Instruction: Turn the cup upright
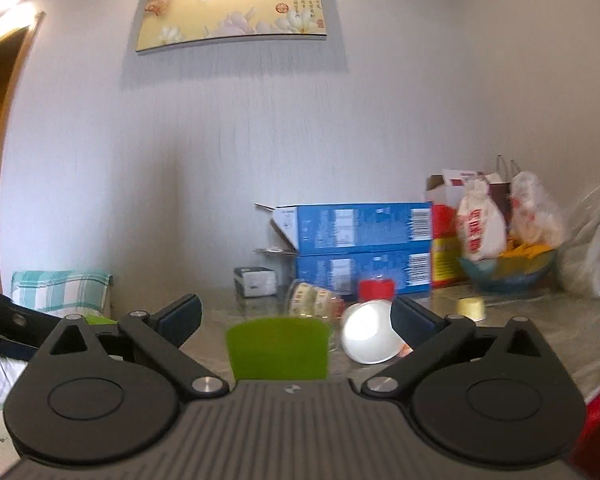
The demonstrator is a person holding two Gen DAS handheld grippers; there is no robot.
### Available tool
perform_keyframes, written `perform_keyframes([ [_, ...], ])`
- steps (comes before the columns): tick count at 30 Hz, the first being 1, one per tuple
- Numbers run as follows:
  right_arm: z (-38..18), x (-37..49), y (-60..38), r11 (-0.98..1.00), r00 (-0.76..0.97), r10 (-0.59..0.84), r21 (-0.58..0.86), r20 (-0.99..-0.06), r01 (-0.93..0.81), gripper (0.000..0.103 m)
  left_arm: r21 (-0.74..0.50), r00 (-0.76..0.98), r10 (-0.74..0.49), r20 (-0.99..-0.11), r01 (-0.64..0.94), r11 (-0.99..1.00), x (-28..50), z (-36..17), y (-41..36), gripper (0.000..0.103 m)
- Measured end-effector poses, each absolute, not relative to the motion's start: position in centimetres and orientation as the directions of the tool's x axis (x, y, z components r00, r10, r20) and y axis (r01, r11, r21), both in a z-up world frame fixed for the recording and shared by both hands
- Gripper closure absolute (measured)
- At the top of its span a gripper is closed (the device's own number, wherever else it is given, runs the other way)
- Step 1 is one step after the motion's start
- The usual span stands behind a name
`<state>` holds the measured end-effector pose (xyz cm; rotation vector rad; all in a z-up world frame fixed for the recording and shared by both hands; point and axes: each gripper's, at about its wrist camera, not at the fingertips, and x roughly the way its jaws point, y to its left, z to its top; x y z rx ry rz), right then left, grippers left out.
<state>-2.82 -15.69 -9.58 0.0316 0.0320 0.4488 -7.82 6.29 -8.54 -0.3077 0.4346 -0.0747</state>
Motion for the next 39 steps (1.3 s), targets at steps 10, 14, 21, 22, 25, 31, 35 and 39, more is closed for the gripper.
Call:
perform_keyframes([
  [10,-2.8,-3.5,-17.7,0.922,0.825,0.388,0.162,-0.412,-0.352,0.001,-0.188,0.892,-0.162,-0.423,0.089,0.978,-7.8,-1.8,3.3,0.004],
  [14,-2.1,-4.5,-17.8,0.927,0.838,0.371,0.113,-0.400,-0.357,0.001,-0.150,0.901,-0.152,-0.405,0.098,0.984,-8.6,-0.8,2.3,0.004],
  [21,-1.8,-4.9,-17.9,0.916,0.813,0.395,0.115,-0.428,-0.384,0.001,-0.155,0.902,-0.152,-0.405,0.096,0.983,-9.3,-0.6,1.8,0.004],
  [22,-1.8,-4.9,-17.9,0.918,0.815,0.390,0.109,-0.430,-0.381,0.001,-0.151,0.900,-0.154,-0.407,0.100,0.983,-9.3,-0.7,1.7,0.004],
  [25,-1.8,-5.3,-18.3,0.919,0.816,0.388,0.113,-0.428,-0.378,0.001,-0.142,0.898,-0.144,-0.416,0.093,0.986,-9.4,-0.8,1.3,0.004],
  [31,-1.9,-5.4,-18.9,0.920,0.817,0.387,0.126,-0.427,-0.370,0.001,-0.128,0.890,-0.138,-0.434,0.091,0.988,-9.6,-1.0,0.6,0.004],
  [35,-1.7,-5.6,-19.1,0.921,0.820,0.385,0.124,-0.423,-0.369,0.001,-0.113,0.887,-0.114,-0.448,0.070,0.991,-9.6,-1.1,0.4,0.004],
  [39,-1.8,-5.5,-19.2,0.920,0.816,0.387,0.124,-0.430,-0.371,0.001,-0.116,0.879,-0.104,-0.465,0.056,0.992,-9.7,-1.2,0.5,0.004],
])
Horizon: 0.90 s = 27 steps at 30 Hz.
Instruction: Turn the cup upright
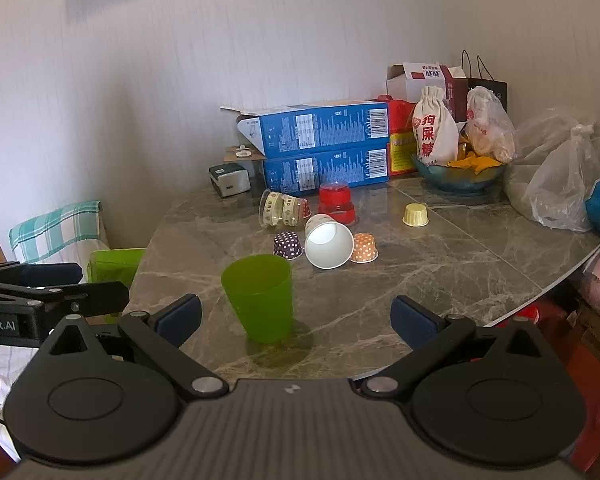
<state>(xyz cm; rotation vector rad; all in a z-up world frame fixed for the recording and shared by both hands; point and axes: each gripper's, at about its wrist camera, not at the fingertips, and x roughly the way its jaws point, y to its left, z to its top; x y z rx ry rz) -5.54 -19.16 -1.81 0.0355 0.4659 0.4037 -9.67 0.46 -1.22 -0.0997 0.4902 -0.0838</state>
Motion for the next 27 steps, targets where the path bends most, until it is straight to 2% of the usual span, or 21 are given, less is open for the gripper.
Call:
perform_keyframes([
  [27,-1.51,-5.45,-19.13,0.915,0.810,0.398,0.119,-0.431,-0.387,0.001,-0.089,0.876,-0.081,-0.475,0.043,0.995,-9.73,-1.27,0.20,0.004],
])
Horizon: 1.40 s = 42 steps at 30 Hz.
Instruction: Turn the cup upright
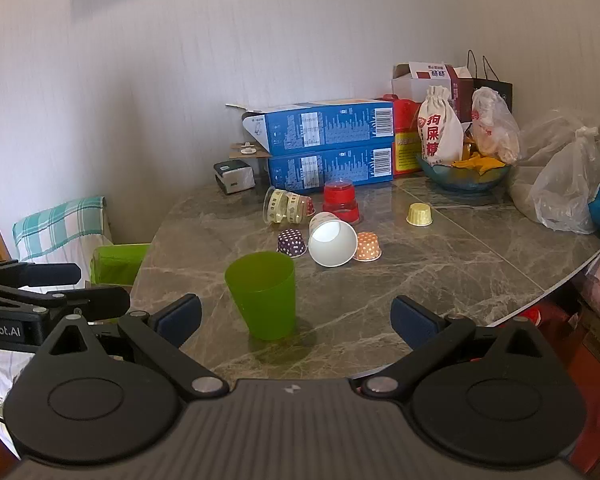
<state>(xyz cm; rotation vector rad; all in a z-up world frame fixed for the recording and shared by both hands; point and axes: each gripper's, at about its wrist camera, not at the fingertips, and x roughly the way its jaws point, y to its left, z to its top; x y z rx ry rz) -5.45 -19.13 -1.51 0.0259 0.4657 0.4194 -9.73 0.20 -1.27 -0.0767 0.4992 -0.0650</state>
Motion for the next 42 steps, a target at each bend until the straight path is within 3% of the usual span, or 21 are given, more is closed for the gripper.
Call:
perform_keyframes([
  [42,-2.6,-4.3,-19.0,0.915,0.798,0.393,0.104,-0.458,-0.391,0.001,-0.069,0.869,-0.057,-0.492,0.026,0.997,-8.3,-2.2,0.7,0.004],
])
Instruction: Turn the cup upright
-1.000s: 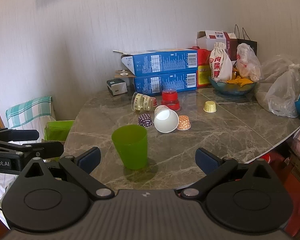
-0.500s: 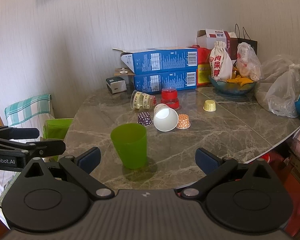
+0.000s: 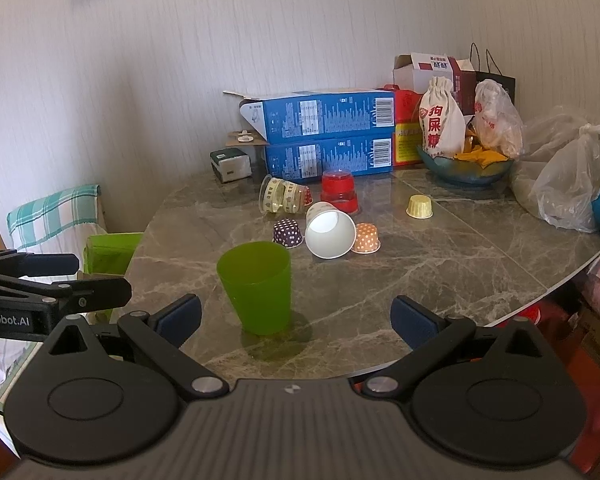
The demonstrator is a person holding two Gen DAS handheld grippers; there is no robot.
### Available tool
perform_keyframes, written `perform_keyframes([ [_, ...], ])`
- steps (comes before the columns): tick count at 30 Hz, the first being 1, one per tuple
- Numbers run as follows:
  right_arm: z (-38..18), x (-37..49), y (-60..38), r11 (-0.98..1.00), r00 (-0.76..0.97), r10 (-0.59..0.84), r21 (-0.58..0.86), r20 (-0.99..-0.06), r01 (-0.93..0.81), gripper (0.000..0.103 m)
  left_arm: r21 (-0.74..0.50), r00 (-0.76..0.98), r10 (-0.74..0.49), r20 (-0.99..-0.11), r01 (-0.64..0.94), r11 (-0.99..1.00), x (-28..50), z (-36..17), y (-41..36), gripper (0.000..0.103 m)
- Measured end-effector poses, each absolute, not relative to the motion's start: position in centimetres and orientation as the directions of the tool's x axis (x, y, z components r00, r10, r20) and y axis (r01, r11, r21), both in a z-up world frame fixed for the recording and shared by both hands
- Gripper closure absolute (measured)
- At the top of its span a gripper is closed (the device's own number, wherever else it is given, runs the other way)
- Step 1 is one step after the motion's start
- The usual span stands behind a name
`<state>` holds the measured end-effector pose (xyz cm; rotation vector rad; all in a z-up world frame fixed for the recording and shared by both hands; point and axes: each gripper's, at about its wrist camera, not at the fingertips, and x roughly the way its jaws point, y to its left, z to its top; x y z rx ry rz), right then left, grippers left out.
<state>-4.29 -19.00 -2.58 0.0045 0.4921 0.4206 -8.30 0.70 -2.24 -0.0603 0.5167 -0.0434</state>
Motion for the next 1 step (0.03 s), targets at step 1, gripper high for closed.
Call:
perform_keyframes([
  [1,-2.63,-4.21,-19.01,0.915,0.797,0.393,0.104,-0.458,-0.391,0.001,-0.067,0.869,-0.055,-0.492,0.025,0.997,-8.32,-2.23,0.68,0.004],
])
